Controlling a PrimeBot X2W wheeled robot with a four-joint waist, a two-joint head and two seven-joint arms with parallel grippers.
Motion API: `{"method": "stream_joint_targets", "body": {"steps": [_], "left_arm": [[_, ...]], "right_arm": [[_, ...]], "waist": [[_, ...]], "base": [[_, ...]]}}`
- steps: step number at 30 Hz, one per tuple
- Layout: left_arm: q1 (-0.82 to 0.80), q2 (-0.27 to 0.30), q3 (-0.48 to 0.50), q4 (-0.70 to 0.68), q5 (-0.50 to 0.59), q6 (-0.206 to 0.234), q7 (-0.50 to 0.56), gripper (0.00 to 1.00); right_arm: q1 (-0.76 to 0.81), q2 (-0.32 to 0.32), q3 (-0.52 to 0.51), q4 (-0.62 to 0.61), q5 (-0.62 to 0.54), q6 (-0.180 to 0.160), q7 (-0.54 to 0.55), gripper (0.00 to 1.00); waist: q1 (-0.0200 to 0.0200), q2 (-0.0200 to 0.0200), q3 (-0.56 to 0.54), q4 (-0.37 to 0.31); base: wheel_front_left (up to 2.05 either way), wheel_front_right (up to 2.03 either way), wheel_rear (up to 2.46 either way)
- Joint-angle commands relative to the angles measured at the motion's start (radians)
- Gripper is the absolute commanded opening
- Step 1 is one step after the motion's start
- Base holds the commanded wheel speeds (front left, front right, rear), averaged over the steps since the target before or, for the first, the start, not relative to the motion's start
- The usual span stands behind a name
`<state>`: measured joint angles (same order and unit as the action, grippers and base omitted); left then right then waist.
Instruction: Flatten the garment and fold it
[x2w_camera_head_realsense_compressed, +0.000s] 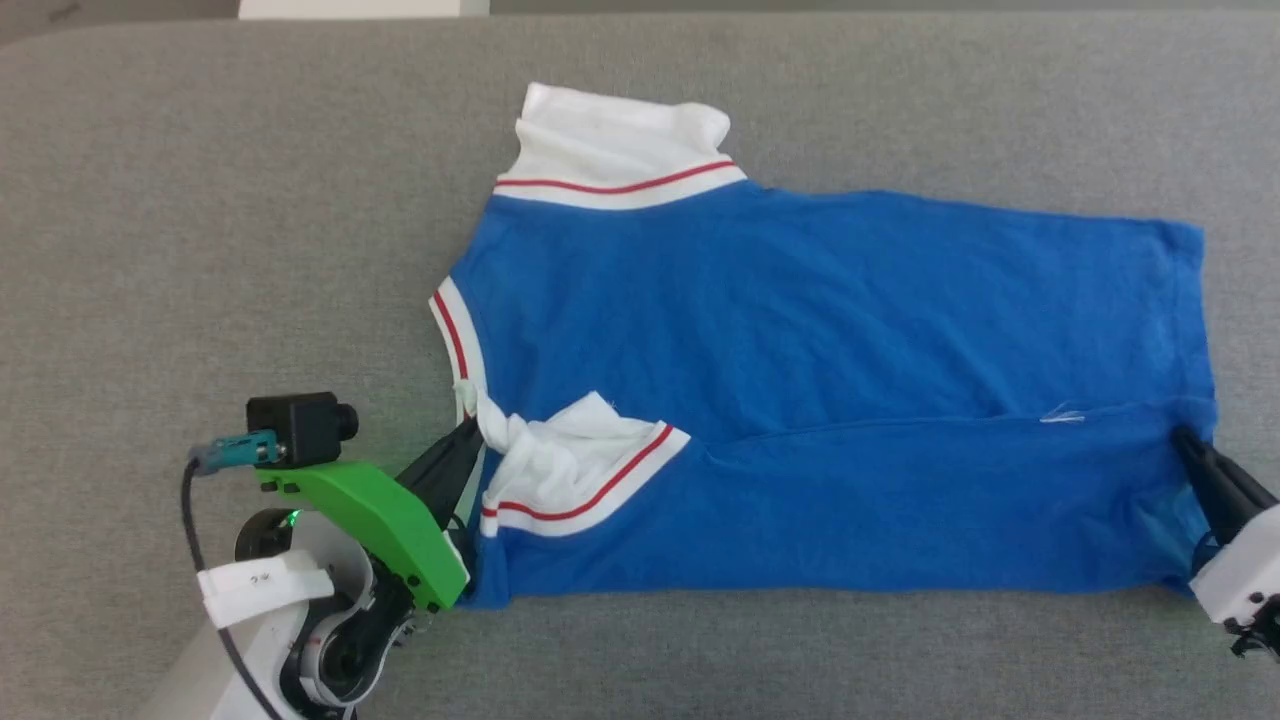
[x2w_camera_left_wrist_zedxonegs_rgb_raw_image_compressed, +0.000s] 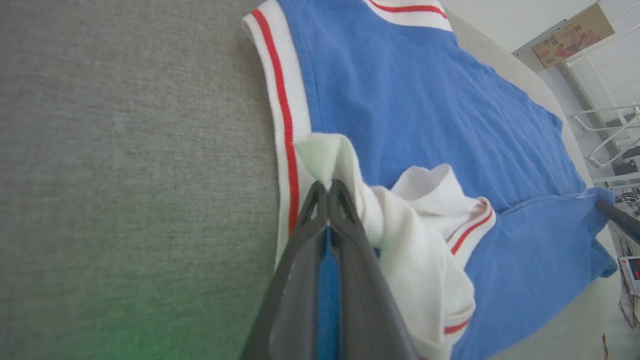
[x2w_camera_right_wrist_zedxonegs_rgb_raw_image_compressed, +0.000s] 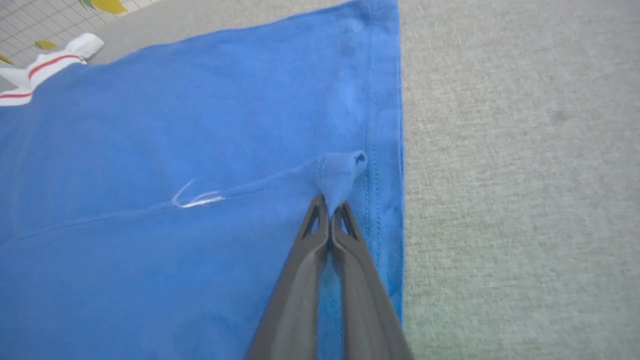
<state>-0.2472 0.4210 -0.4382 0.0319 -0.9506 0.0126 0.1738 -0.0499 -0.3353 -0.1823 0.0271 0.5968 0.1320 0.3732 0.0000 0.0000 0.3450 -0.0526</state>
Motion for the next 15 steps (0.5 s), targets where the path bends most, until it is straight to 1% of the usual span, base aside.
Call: {"method": "stream_joint_targets", "body": {"steps": [1, 3, 4, 5, 6, 7, 11, 12, 13, 14, 15], "left_arm": [[-0.026, -0.007, -0.005, 0.026, 0.014, -0.010, 0.001, 0.00], [-0.039, -0.014, -0.012, 0.063, 0.016, -0.017, 0.001, 0.00], [-0.048, -0.022, -0.019, 0.109, 0.015, -0.019, 0.004, 0.00], [-0.049, -0.024, -0.022, 0.121, 0.014, -0.018, 0.008, 0.00], [-0.050, -0.026, -0.024, 0.132, 0.014, -0.017, 0.010, 0.00], [-0.051, -0.028, -0.024, 0.140, 0.015, -0.013, 0.009, 0.00], [-0.049, -0.032, -0.025, 0.167, 0.016, -0.007, 0.002, 0.00], [-0.045, -0.034, -0.023, 0.169, 0.014, -0.007, -0.003, 0.26], [-0.043, -0.037, -0.019, 0.168, 0.010, -0.006, -0.008, 0.39], [-0.038, -0.039, -0.010, 0.164, 0.006, -0.003, -0.022, 0.80], [-0.034, -0.038, -0.008, 0.160, 0.007, -0.003, -0.028, 1.00]], "right_arm": [[-0.024, -0.008, 0.013, 0.022, 0.007, -0.001, -0.008, 0.00], [-0.038, -0.015, 0.030, 0.054, 0.010, -0.001, -0.013, 0.00], [-0.050, -0.019, 0.045, 0.106, 0.012, -0.001, -0.013, 0.00], [-0.053, -0.018, 0.046, 0.119, 0.013, -0.001, -0.013, 0.29], [-0.056, -0.018, 0.048, 0.131, 0.013, -0.001, -0.015, 0.97], [-0.058, -0.018, 0.049, 0.140, 0.012, -0.001, -0.019, 1.00], [-0.064, -0.014, 0.052, 0.164, 0.013, -0.001, -0.038, 1.00], [-0.064, -0.012, 0.051, 0.164, 0.018, -0.001, -0.045, 1.00], [-0.063, -0.012, 0.049, 0.162, 0.020, -0.001, -0.051, 1.00], [-0.059, -0.013, 0.046, 0.156, 0.023, -0.001, -0.057, 1.00], [-0.056, -0.014, 0.044, 0.152, 0.024, -0.001, -0.061, 1.00]], "waist": [[0.0000, 0.0000, 0.034, -0.006], [0.0000, 0.0000, 0.038, -0.008], [0.0000, 0.0000, 0.036, -0.009], [0.0000, 0.0000, 0.033, -0.008], [0.0000, 0.0000, 0.030, -0.008], [0.0000, 0.0000, 0.027, -0.007], [0.0000, 0.0000, 0.006, -0.005], [0.0000, 0.0000, -0.003, -0.005], [0.0000, 0.0000, -0.009, -0.004], [0.0000, 0.0000, -0.021, -0.002], [0.0000, 0.0000, -0.028, -0.001]], "base": [[0.00, 0.00, 0.00], [0.00, 0.00, 0.00], [0.00, 0.00, 0.00], [0.00, 0.00, 0.00], [0.00, 0.00, 0.00], [0.00, 0.00, 0.00], [0.00, 0.00, 0.00], [0.00, 0.00, 0.00], [0.00, 0.00, 0.00], [0.00, 0.00, 0.00], [0.00, 0.00, 0.00]]}}
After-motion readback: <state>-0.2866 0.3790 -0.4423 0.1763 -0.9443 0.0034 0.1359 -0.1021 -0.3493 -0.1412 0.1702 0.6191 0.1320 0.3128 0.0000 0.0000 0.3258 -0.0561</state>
